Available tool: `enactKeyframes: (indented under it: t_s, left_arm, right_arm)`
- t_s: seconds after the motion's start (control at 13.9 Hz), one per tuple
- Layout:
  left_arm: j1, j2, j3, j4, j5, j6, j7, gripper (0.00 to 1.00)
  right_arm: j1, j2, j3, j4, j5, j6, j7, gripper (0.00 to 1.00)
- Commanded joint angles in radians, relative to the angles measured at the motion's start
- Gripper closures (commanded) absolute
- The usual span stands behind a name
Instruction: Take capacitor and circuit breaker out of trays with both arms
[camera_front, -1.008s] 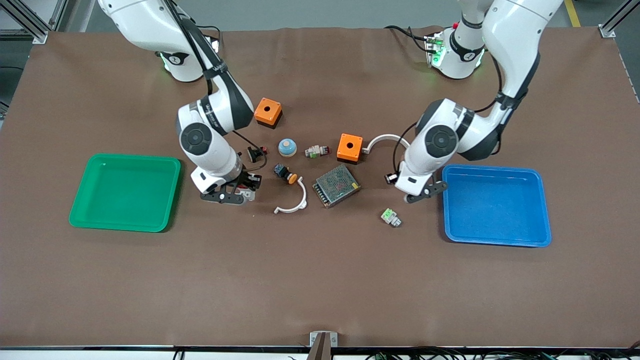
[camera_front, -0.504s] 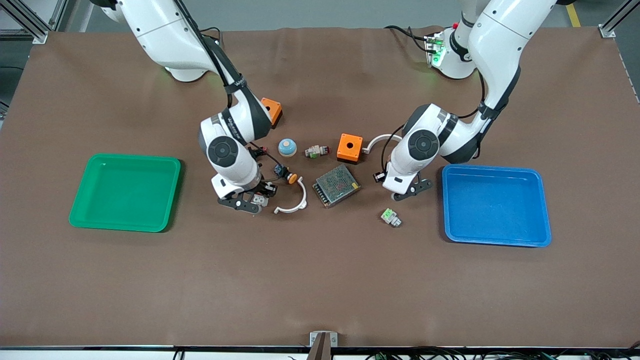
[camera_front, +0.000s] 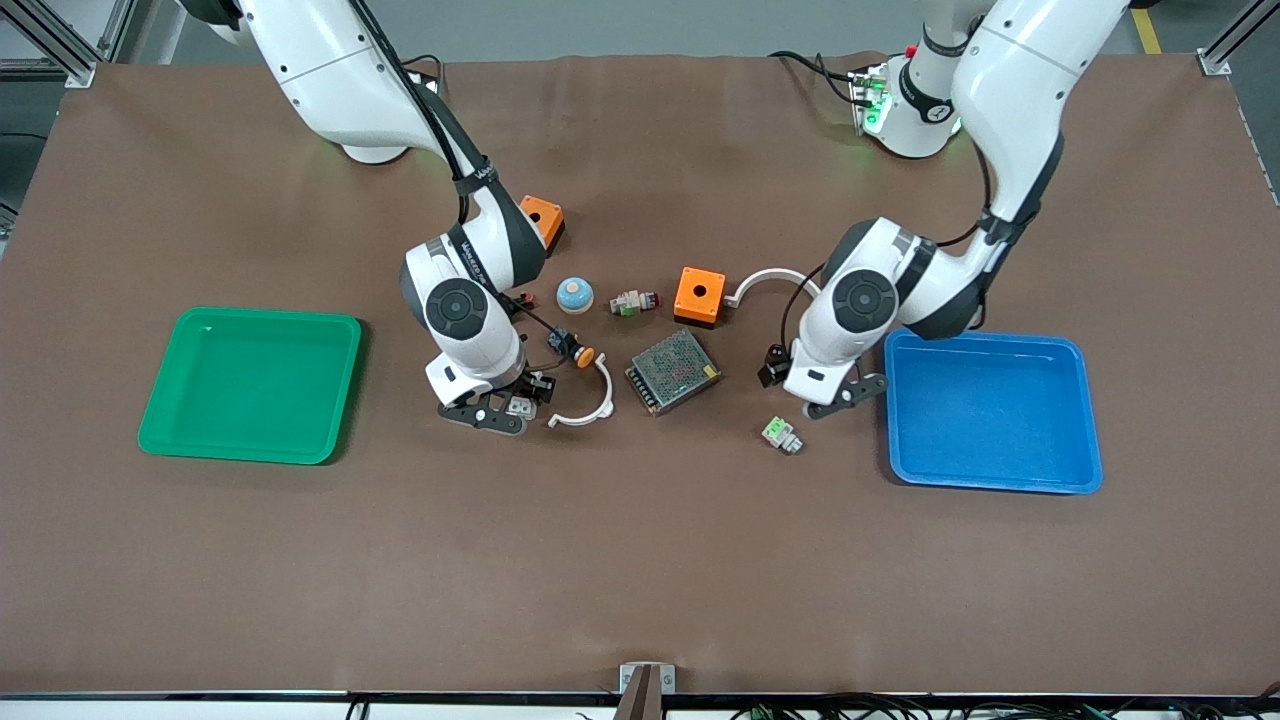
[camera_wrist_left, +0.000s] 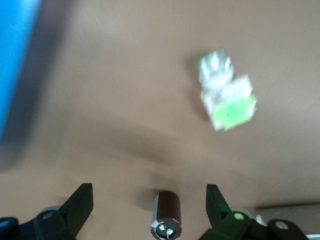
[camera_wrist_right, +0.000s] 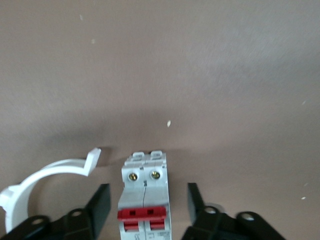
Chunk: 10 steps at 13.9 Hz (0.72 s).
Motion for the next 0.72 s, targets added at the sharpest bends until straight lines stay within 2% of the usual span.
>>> enactKeyframes:
  t_s: [0.0,0.29,0.43,0.65]
  left_arm:
    - [0.041,-0.049,0.0,0.152,0.05,-0.166,0.089,0.0]
    - [0.124,-0.08,-0.003,0.357,0.058,-0.376,0.38,0.0]
    - [0.168,-0.094,-0.003,0.436,0.059,-0.421,0.459,0.0]
    - [0.217,-0.138,-0.008,0.482,0.05,-0.487,0.511,0.0]
  right_arm:
    - [-0.061,-0.001,0.007,0.129,-0.016,-0.164,-0.046,0.0]
    - [-0.207,-0.045,0.004,0.251,-0.012,-0.371,-0.327,0.0]
    - [-0.306,-0.076,0.004,0.289,-0.01,-0.453,-0.482,0.0]
    - [-0.406,-0.124,0.001,0.326,-0.016,-0.582,-0.616,0.0]
